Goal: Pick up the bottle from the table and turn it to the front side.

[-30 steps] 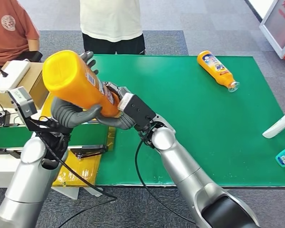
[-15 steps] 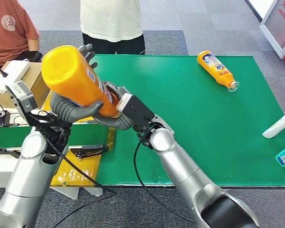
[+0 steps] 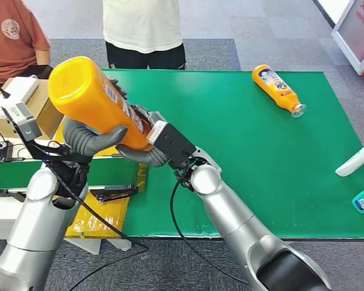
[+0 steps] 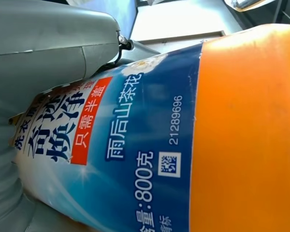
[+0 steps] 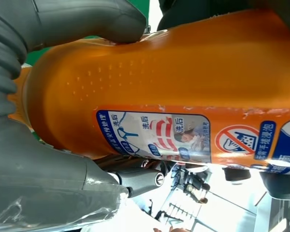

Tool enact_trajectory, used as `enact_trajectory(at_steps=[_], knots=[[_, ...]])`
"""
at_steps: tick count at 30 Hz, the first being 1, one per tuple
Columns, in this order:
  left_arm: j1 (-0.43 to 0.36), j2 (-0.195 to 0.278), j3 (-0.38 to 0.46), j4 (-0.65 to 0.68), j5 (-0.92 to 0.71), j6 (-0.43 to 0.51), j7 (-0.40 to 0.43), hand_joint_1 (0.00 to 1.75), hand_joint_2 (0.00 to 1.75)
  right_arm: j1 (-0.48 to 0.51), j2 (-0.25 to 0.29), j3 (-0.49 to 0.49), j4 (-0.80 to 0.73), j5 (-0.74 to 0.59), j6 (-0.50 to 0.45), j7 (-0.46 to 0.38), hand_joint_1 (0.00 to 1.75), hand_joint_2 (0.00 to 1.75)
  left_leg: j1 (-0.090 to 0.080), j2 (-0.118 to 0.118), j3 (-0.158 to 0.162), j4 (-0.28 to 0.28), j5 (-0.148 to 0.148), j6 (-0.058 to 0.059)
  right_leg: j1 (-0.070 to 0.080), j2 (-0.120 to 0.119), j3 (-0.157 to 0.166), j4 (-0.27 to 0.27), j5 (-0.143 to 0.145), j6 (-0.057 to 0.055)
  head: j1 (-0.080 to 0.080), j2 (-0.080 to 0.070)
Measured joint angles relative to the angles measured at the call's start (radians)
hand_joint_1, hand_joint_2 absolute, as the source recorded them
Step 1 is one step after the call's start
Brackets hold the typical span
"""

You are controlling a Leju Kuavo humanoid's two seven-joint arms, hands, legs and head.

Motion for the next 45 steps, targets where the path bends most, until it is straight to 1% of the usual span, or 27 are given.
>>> enact_trajectory(at_steps=[3, 4, 7, 8, 12, 15, 20, 24, 26, 28, 31, 33, 35, 38, 42, 45], knots=[[0.000, 0.000, 0.000, 0.004, 0.013, -0.004, 0.000, 1.75, 1.75, 0.001, 0.000, 0.001, 0.000, 0.002, -0.002, 0.000, 1.75, 1.75, 0.000, 0.000, 0.000, 0.000, 0.000, 0.000, 0.000, 0.000, 0.000, 0.000, 0.000, 0.000, 0.000, 0.000], [0.000, 0.000, 0.000, 0.006, 0.015, -0.005, 0.000, 1.75, 1.75, 0.002, 0.000, 0.002, 0.001, 0.002, -0.002, 0.000, 1.38, 1.75, 0.000, 0.000, 0.000, 0.000, 0.000, 0.000, 0.000, 0.000, 0.000, 0.000, 0.000, 0.000, 0.000, 0.000], [0.001, 0.000, 0.000, 0.010, 0.020, -0.007, 0.000, 1.75, 1.75, 0.003, 0.000, 0.003, 0.002, 0.003, -0.005, 0.000, 0.07, 1.75, 0.000, 0.000, 0.000, 0.000, 0.000, 0.000, 0.000, 0.000, 0.000, 0.000, 0.000, 0.000, 0.000, 0.000], [0.001, 0.000, 0.000, 0.011, 0.021, -0.007, 0.000, 1.75, 1.75, 0.004, 0.000, 0.003, 0.003, 0.003, -0.006, 0.000, 0.00, 1.75, 0.000, 0.000, 0.000, 0.000, 0.000, 0.000, 0.000, 0.000, 0.000, 0.000, 0.000, 0.000, 0.000, 0.000], [0.008, 0.010, 0.000, 0.014, -0.010, 0.008, -0.010, 1.75, 1.75, 0.003, -0.003, 0.000, 0.015, 0.012, -0.034, 0.023, 0.00, 1.75, 0.000, 0.000, 0.000, 0.000, 0.000, 0.000, 0.000, 0.000, 0.000, 0.000, 0.000, 0.000, 0.000, 0.000], [0.019, 0.036, 0.002, 0.004, -0.103, 0.045, -0.024, 1.75, 1.75, 0.001, -0.011, -0.012, 0.031, 0.019, -0.060, 0.033, 0.00, 1.75, 0.000, 0.000, 0.000, 0.000, 0.000, 0.000, 0.000, 0.000, 0.000, 0.000, 0.000, 0.000, 0.000, 0.000], [0.037, 0.091, 0.017, -0.029, -0.244, 0.104, -0.025, 1.75, 1.75, 0.001, -0.030, -0.044, 0.045, 0.030, -0.079, 0.035, 0.00, 1.75, 0.000, 0.000, 0.000, 0.000, 0.000, 0.000, 0.000, 0.000, 0.000, 0.000, 0.000, 0.000, 0.000, 0.000], [0.043, 0.112, 0.023, -0.046, -0.261, 0.113, -0.025, 1.75, 1.75, 0.001, -0.039, -0.056, 0.048, 0.032, -0.082, 0.036, 0.00, 1.75, 0.000, 0.000, 0.000, 0.000, 0.000, 0.000, 0.000, 0.000, 0.000, 0.000, 0.000, 0.000, 0.000, 0.000], [0.045, 0.119, 0.025, -0.053, -0.298, 0.134, -0.025, 1.75, 1.75, 0.001, -0.041, -0.062, 0.049, 0.036, -0.087, 0.040, 0.00, 1.75, 0.000, 0.000, 0.000, 0.000, 0.000, 0.000, 0.000, 0.000, 0.000, 0.000, 0.000, 0.000, 0.000, 0.000], [0.053, 0.129, 0.032, -0.069, -0.422, 0.198, -0.015, 1.75, 1.75, 0.003, -0.044, -0.073, 0.047, 0.045, -0.103, 0.049, 0.00, 1.75, 0.000, 0.000, 0.000, 0.000, 0.000, 0.000, 0.000, 0.000, 0.000, 0.000, 0.000, 0.000, 0.000, 0.000], [0.078, 0.144, 0.076, -0.120, -0.745, 0.310, 0.035, 1.75, 1.75, 0.014, -0.056, -0.116, 0.022, 0.070, -0.121, 0.070, 0.00, 1.75, 0.000, 0.000, 0.000, 0.000, 0.000, 0.000, 0.000, 0.000, 0.000, 0.000, 0.000, 0.000, 0.000, 0.000], [0.092, 0.148, 0.120, -0.159, -0.966, 0.350, 0.079, 1.75, 1.75, 0.022, -0.063, -0.154, -0.009, 0.092, -0.118, 0.088, 0.00, 1.75, 0.000, 0.000, 0.000, 0.000, 0.000, 0.000, 0.000, 0.000, 0.000, 0.000, 0.000, 0.000, 0.000, 0.000], [0.098, 0.151, 0.158, -0.192, -1.151, 0.364, 0.123, 1.75, 1.75, 0.027, -0.066, -0.187, -0.043, 0.112, -0.106, 0.109, 0.00, 1.75, 0.000, 0.000, -0.001, 0.000, 0.000, 0.000, 0.000, 0.000, -0.001, 0.000, 0.000, 0.000, 0.000, 0.000], [0.099, 0.151, 0.195, -0.221, -1.381, 0.356, 0.176, 1.75, 1.75, 0.031, -0.066, -0.220, -0.091, 0.133, -0.091, 0.129, 0.00, 1.75, 0.000, 0.000, -0.001, 0.000, 0.000, 0.000, 0.000, 0.000, -0.001, 0.000, 0.000, 0.000, 0.000, 0.000], [0.099, 0.161, 0.208, -0.209, -1.623, 0.356, 0.222, 1.75, 1.75, 0.033, -0.066, -0.244, -0.129, 0.141, -0.088, 0.133, 0.00, 1.75, 0.000, 0.000, -0.001, 0.000, 0.000, 0.000, 0.000, 0.000, -0.001, 0.000, 0.000, 0.000, 0.000, 0.000], [0.100, 0.167, 0.209, -0.173, -1.752, 0.365, 0.246, 1.75, 1.75, 0.033, -0.066, -0.256, -0.148, 0.147, -0.088, 0.133, 0.00, 1.75, 0.000, 0.000, -0.001, 0.000, 0.000, 0.000, 0.000, 0.000, -0.001, 0.000, 0.000, 0.000, 0.000, 0.000]])
